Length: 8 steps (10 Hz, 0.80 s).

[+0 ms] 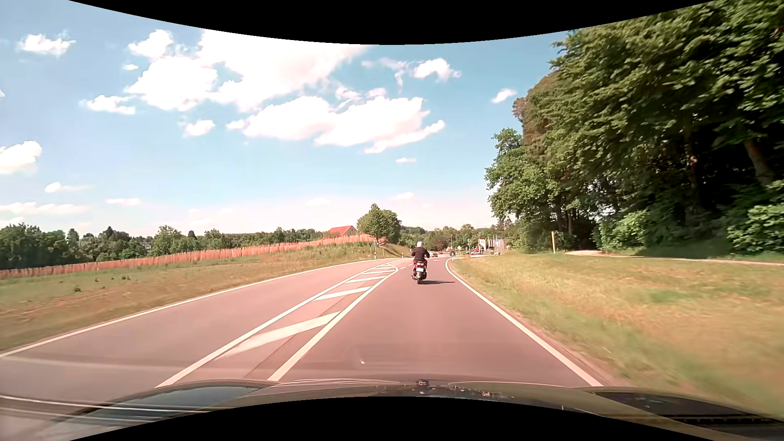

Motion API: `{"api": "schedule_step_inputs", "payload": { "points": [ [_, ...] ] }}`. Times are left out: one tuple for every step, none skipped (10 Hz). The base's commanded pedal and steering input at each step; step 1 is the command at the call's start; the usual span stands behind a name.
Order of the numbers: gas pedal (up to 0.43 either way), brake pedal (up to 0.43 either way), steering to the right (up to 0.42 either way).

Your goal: Follow the waypoints while adhering to traffic rules and regulations

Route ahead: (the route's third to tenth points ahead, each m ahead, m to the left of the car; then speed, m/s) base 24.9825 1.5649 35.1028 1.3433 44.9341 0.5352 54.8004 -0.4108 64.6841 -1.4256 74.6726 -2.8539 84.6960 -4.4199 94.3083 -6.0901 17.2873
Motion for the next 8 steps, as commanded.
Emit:
{"api": "schedule_step_inputs", "payload": {
  "points": [
    [0.209, 0.012, 0.012],
    [0.209, 0.012, 0.012],
    [0.209, 0.006, 0.012],
    [0.209, 0.012, 0.012],
    [0.189, 0.006, 0.012],
    [0.189, 0.012, 0.012],
    [0.169, 0.012, 0.012],
    [0.169, 0.012, 0.011]
  ]
}}
